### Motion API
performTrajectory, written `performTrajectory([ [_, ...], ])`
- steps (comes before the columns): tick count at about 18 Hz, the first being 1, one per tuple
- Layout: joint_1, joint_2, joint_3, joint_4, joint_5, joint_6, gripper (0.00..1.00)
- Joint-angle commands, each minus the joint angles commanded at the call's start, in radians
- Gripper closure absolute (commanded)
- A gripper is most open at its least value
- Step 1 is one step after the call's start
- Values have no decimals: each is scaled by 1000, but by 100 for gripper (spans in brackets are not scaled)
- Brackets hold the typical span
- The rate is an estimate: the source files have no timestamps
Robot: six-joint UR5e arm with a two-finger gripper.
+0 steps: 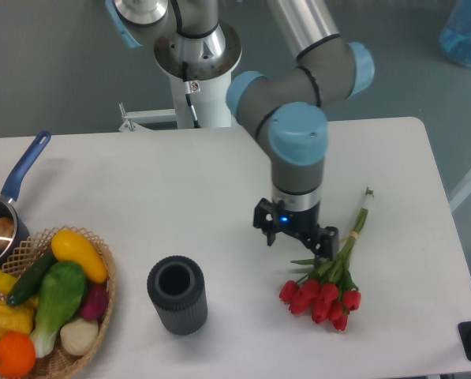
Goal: Place the flowers on the table
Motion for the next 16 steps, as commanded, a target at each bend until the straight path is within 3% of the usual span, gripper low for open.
performTrajectory([
  [3,146,11,32,5,9,24,0],
  [7,290,-9,60,-14,-12,190,0],
  [12,293,-12,11,-32,49,201,0],
  [16,254,-23,50,-17,52,201,0],
])
